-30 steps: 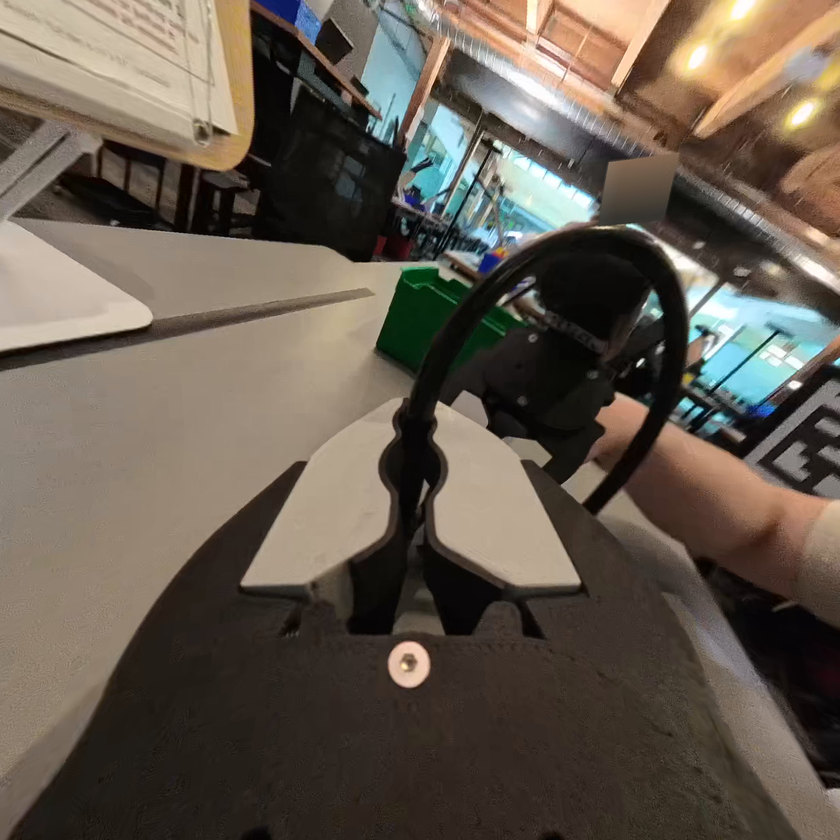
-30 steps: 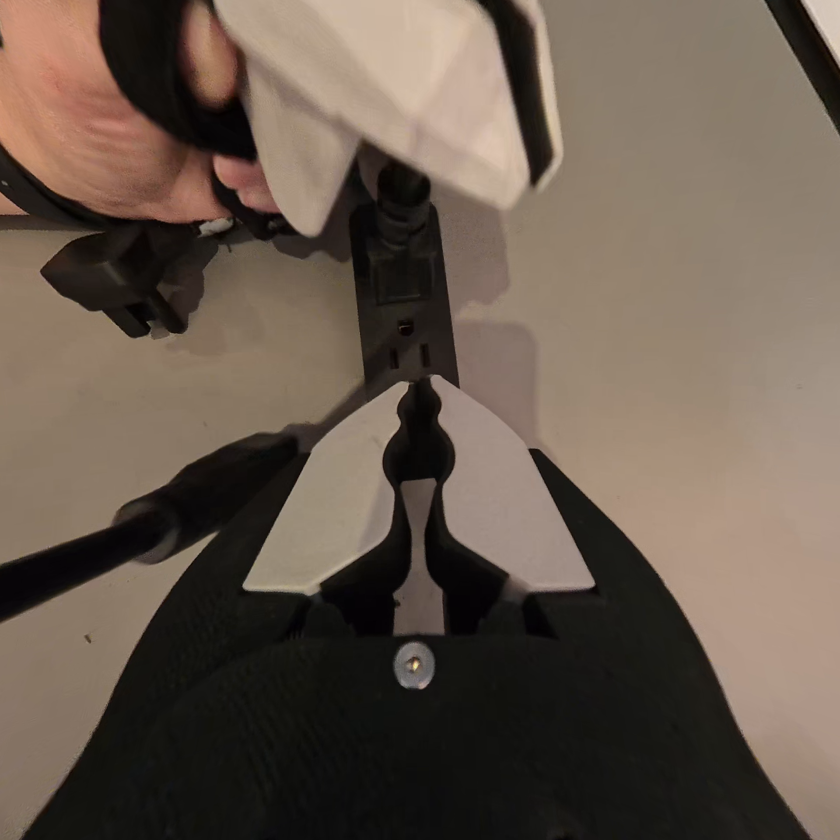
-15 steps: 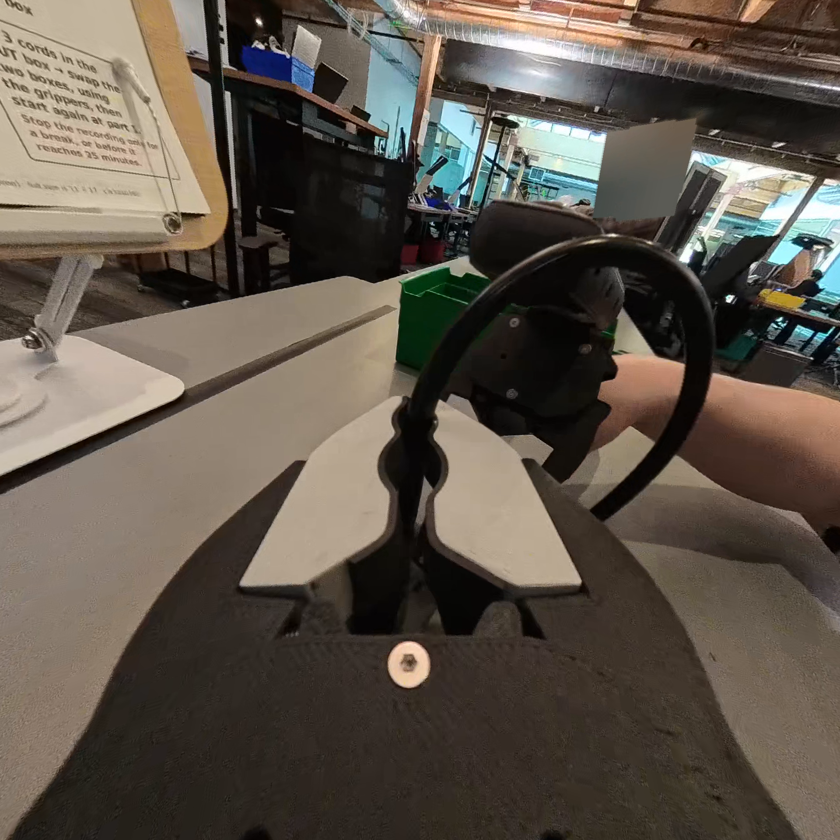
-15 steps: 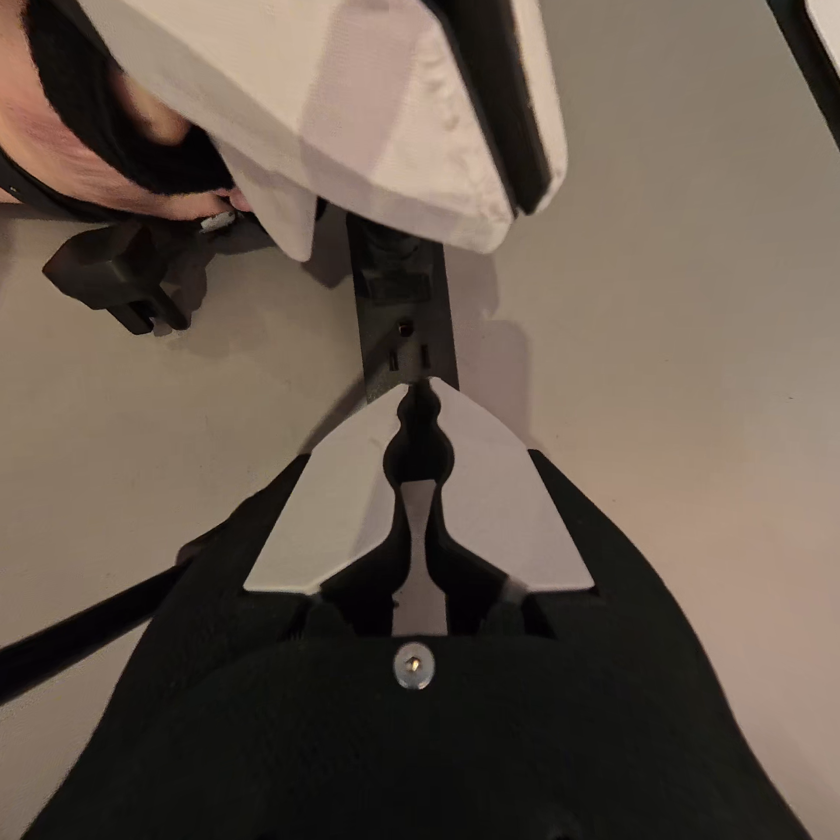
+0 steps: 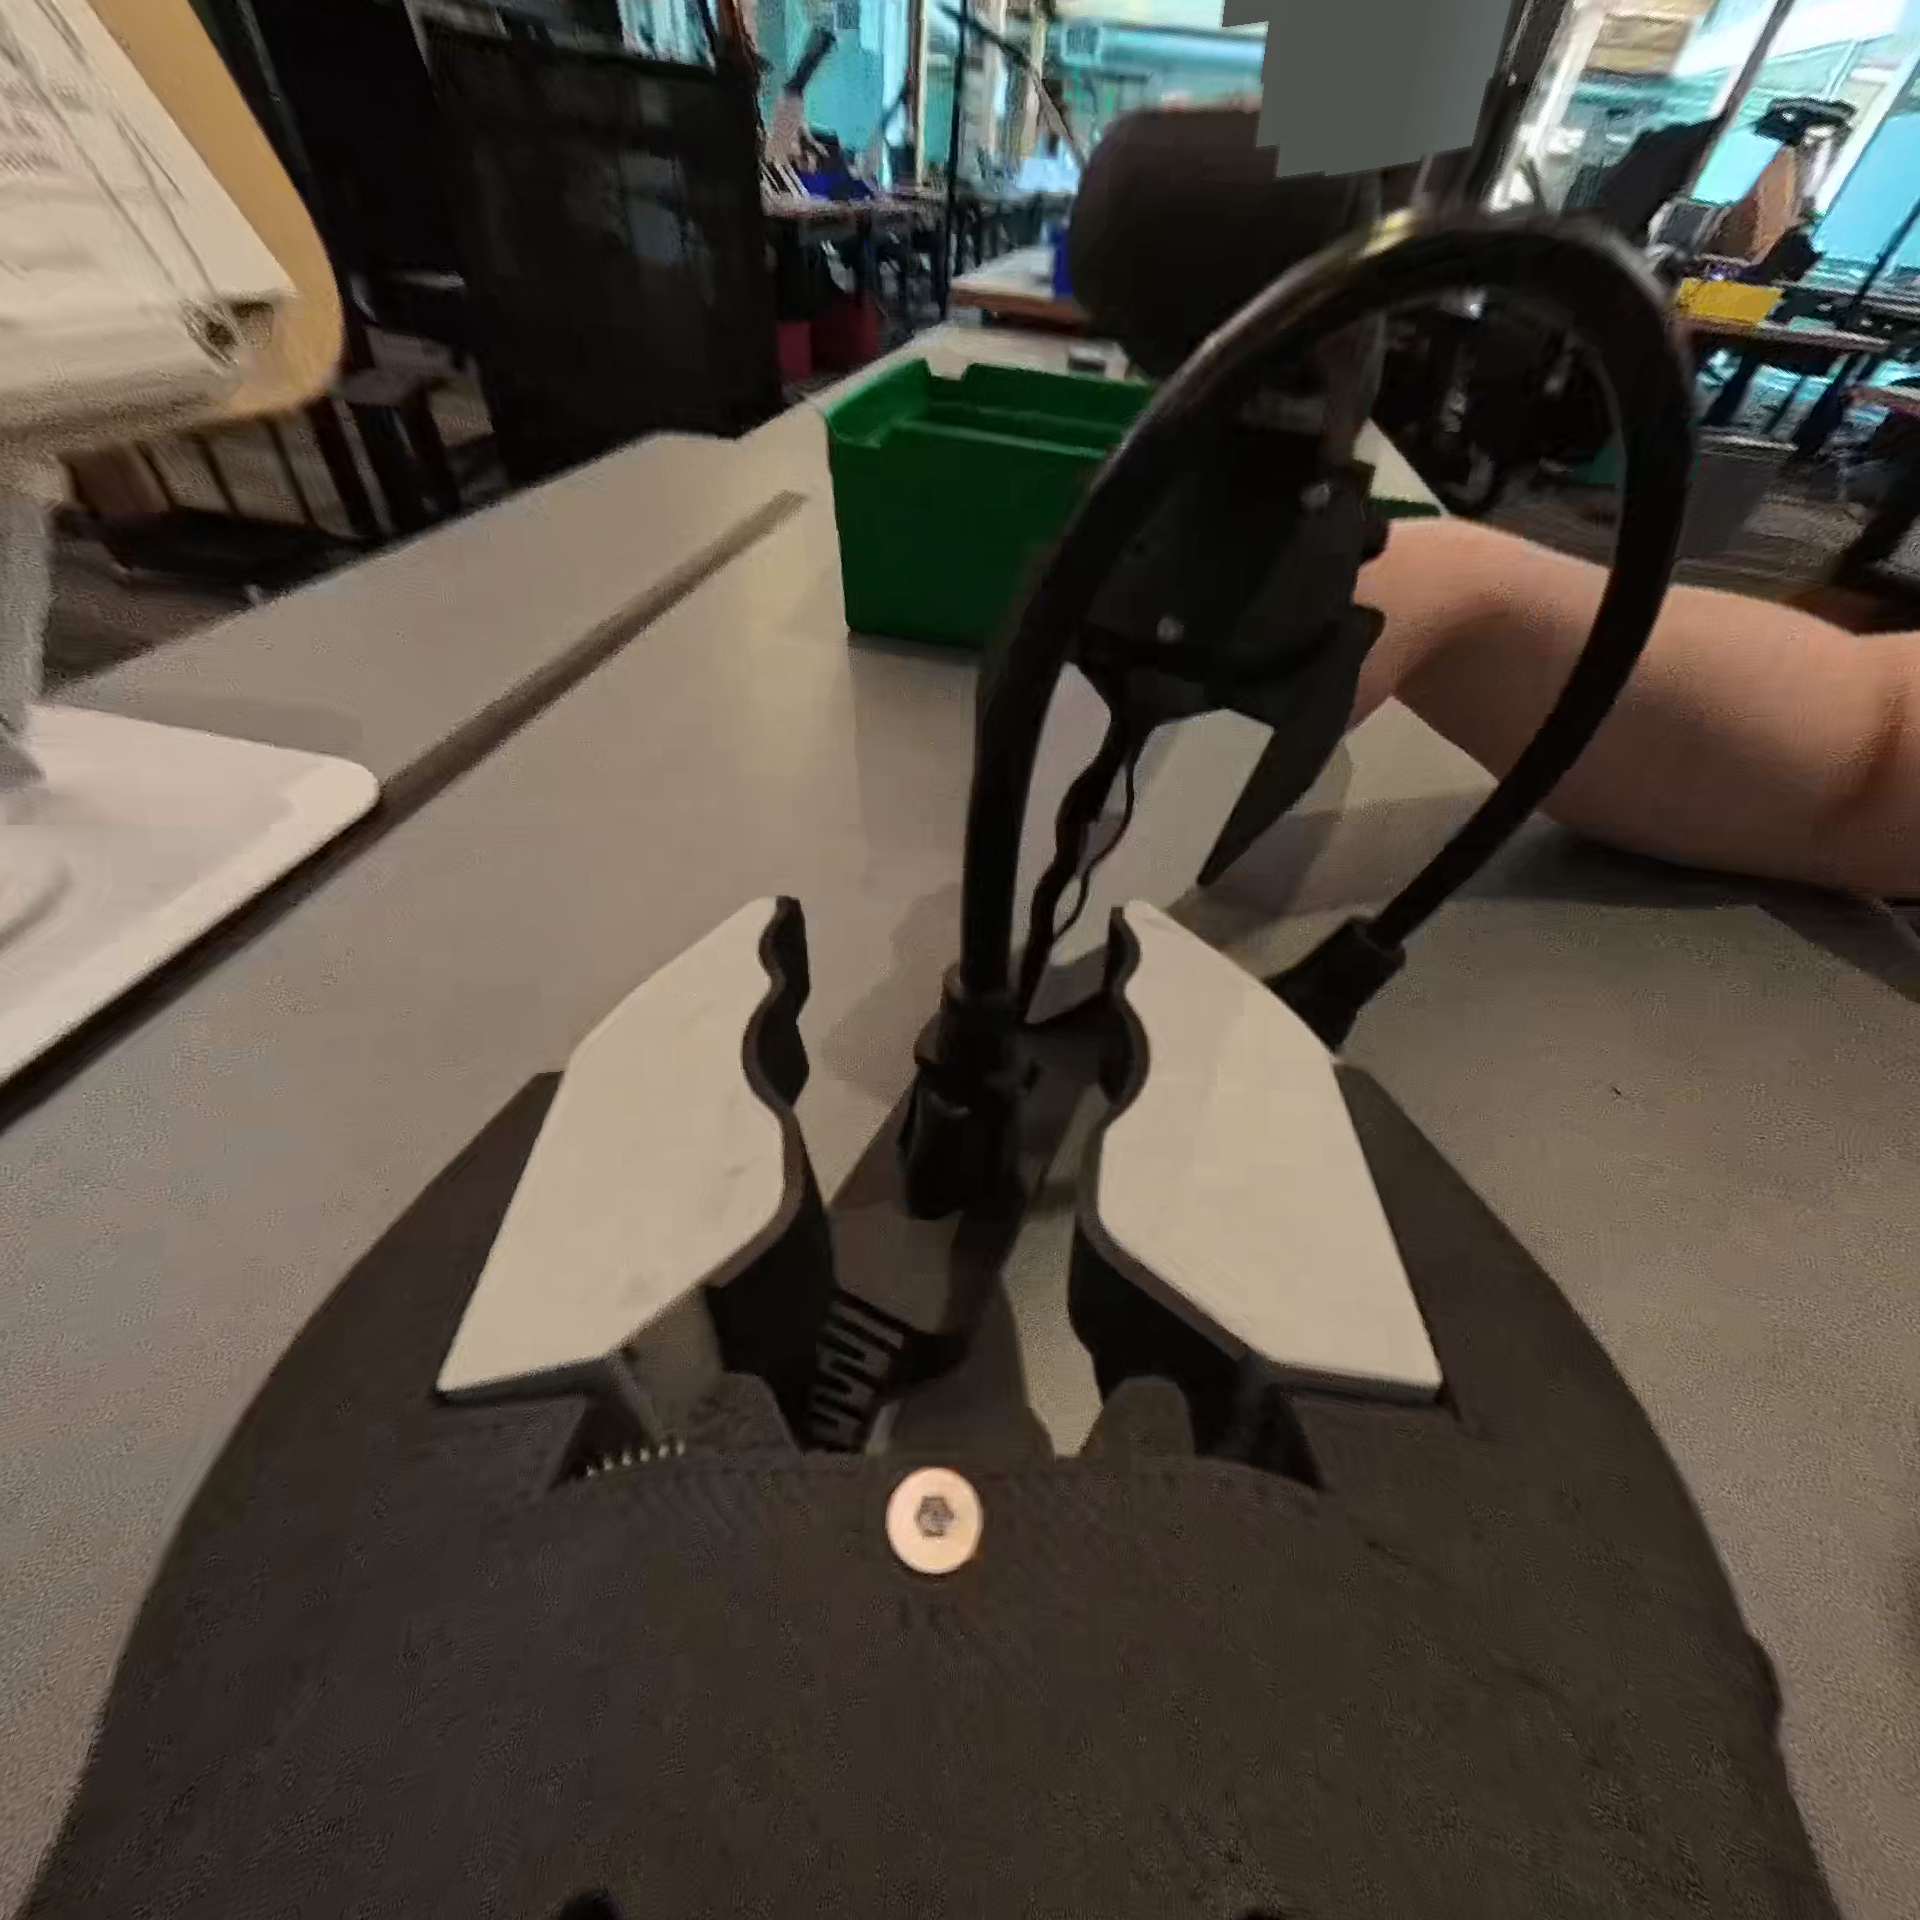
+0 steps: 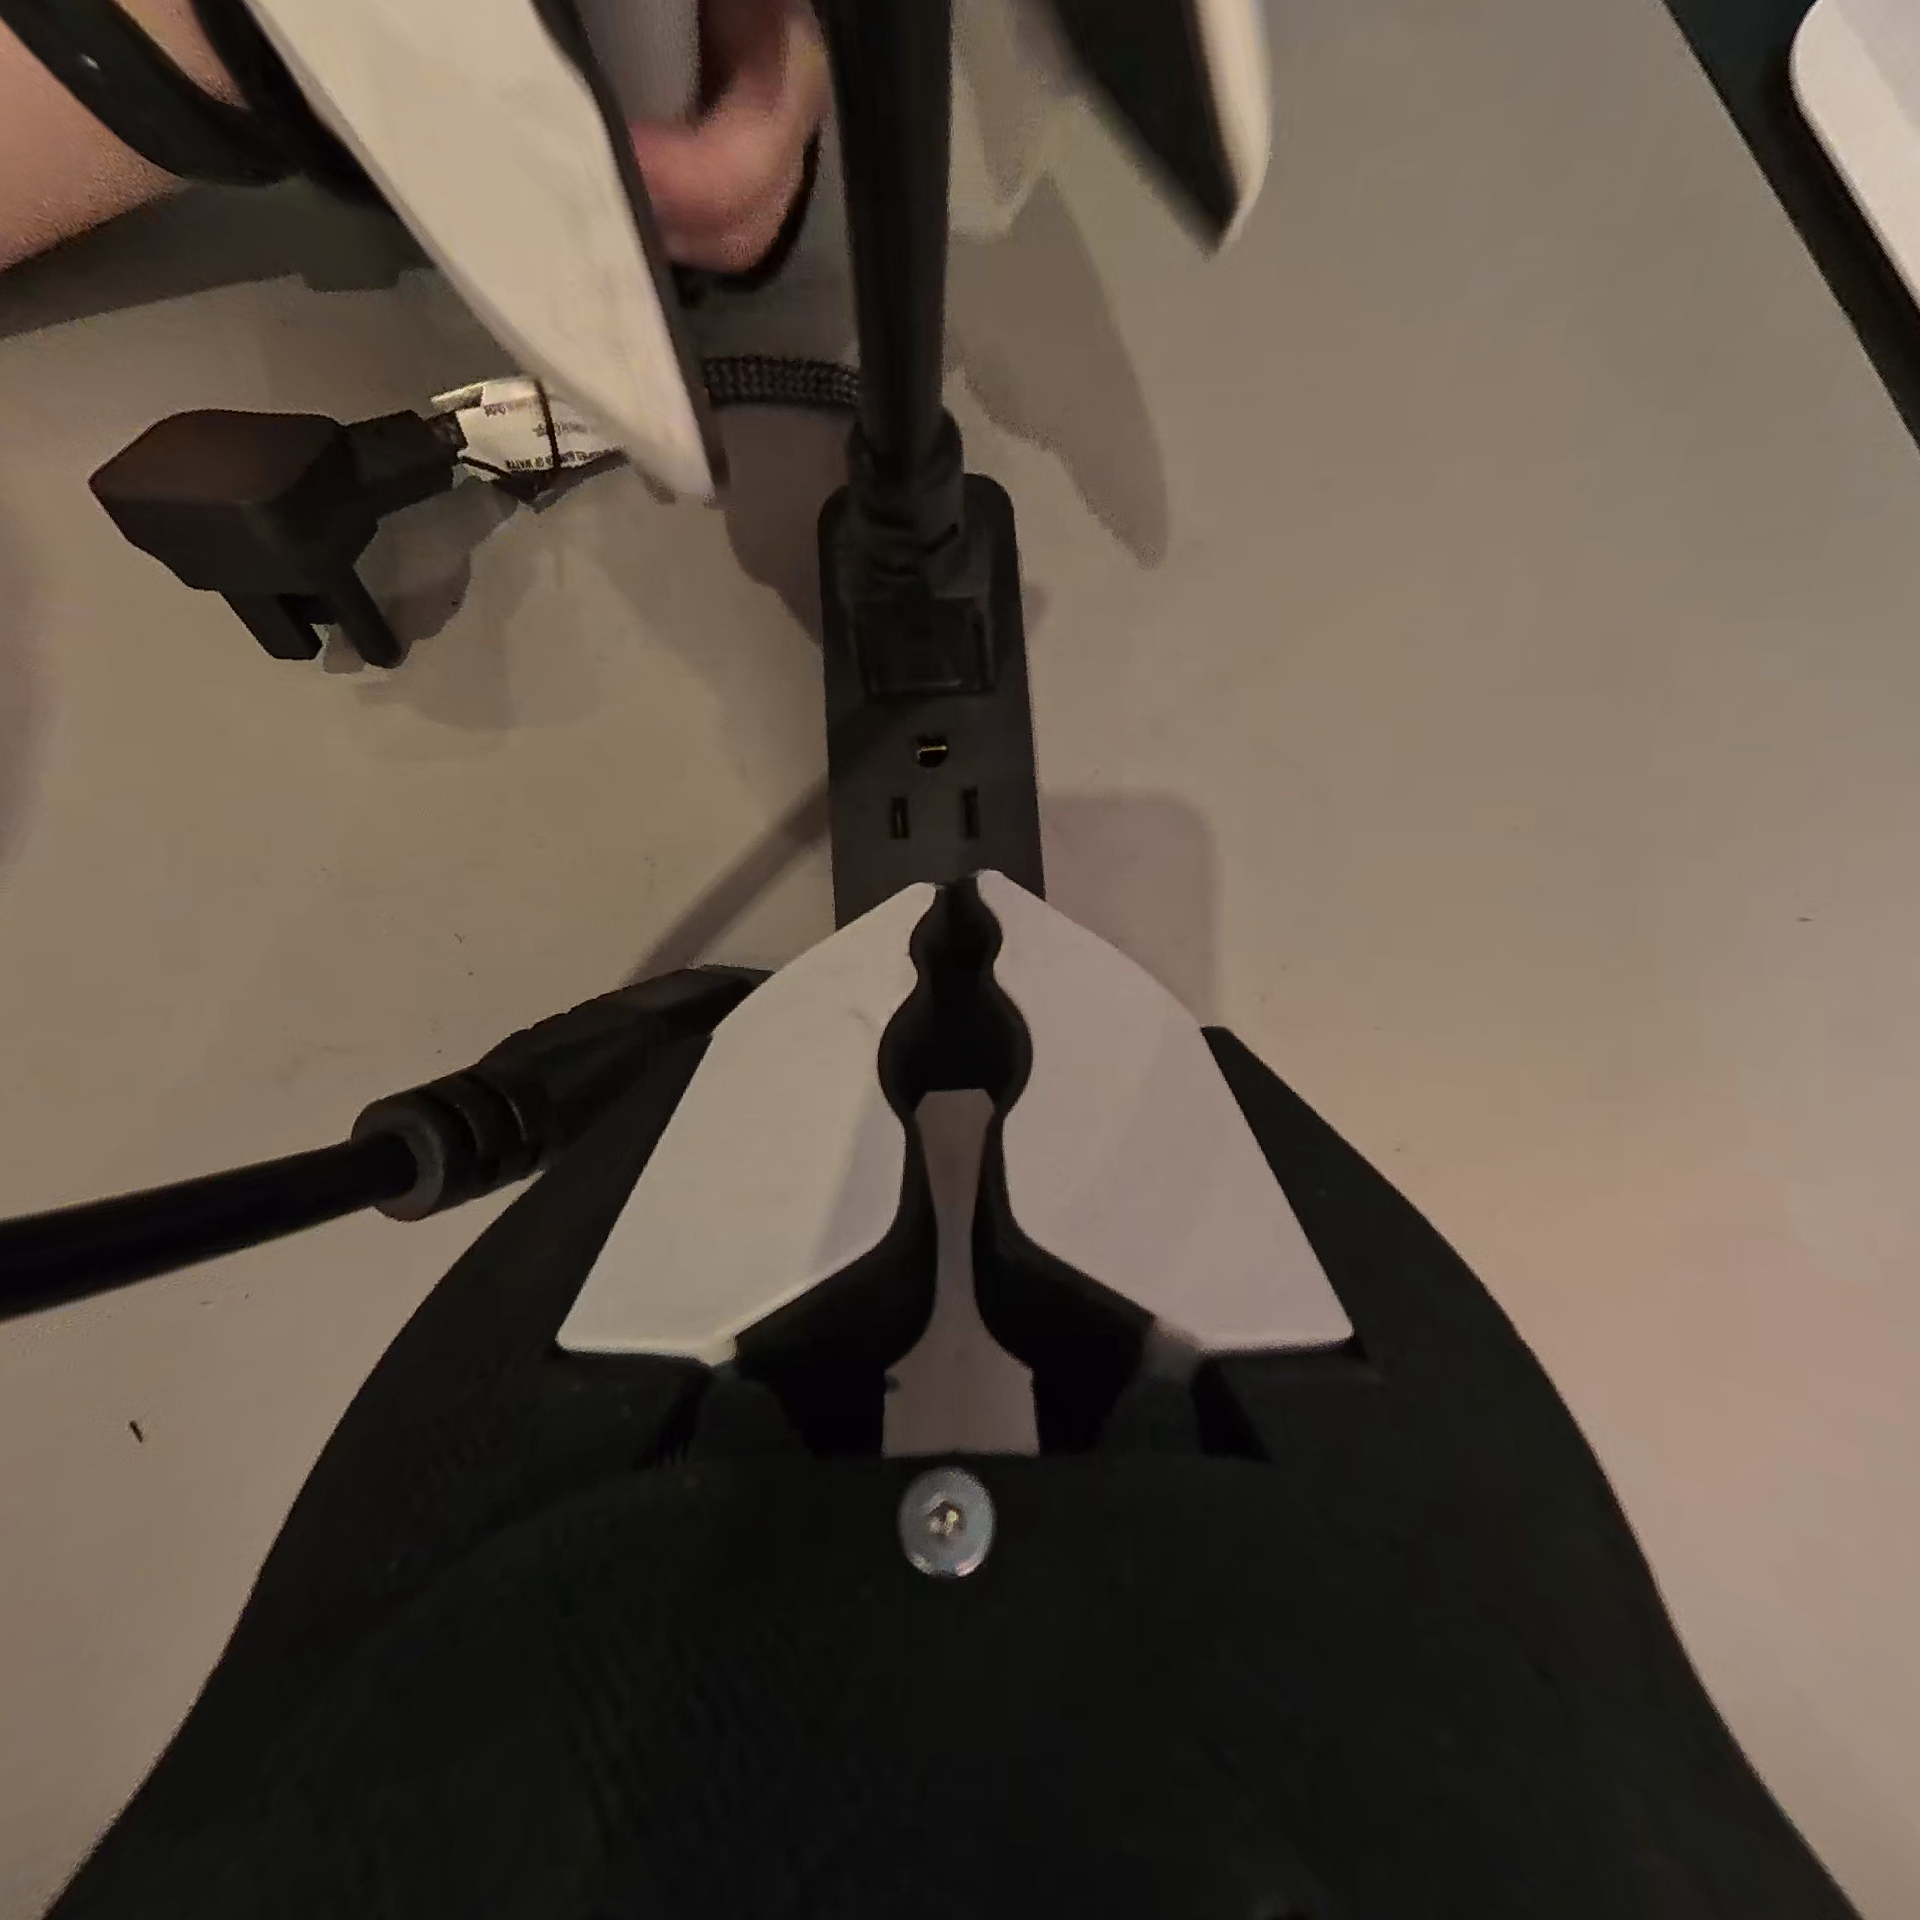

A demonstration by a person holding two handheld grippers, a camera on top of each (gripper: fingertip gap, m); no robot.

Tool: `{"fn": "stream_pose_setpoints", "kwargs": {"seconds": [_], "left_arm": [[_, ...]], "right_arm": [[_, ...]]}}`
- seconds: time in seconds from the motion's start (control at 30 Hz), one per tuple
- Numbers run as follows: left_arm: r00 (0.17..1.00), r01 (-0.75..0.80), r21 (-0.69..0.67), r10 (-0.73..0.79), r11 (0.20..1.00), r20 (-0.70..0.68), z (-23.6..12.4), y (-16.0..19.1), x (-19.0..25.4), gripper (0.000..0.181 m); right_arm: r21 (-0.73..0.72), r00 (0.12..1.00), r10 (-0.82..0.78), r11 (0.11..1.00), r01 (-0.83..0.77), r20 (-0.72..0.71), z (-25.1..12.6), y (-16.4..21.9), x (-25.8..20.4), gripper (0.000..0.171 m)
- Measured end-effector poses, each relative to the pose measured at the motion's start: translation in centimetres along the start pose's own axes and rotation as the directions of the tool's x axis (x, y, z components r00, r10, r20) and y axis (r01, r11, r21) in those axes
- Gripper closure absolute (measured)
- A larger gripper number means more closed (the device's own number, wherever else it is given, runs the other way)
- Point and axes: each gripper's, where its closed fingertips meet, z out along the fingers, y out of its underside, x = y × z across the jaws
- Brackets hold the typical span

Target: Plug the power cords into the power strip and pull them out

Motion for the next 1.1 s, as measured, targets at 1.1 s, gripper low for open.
{"fn": "stream_pose_setpoints", "kwargs": {"seconds": [1.1], "left_arm": [[0.993, -0.076, -0.287, 0.098, 0.955, 0.064, 2.2, 4.4, 0.9, 0.162]], "right_arm": [[0.018, 0.997, -0.056, 0.998, 0.057, -0.046, 0.0, 0.0, 0.4, 0.163]]}}
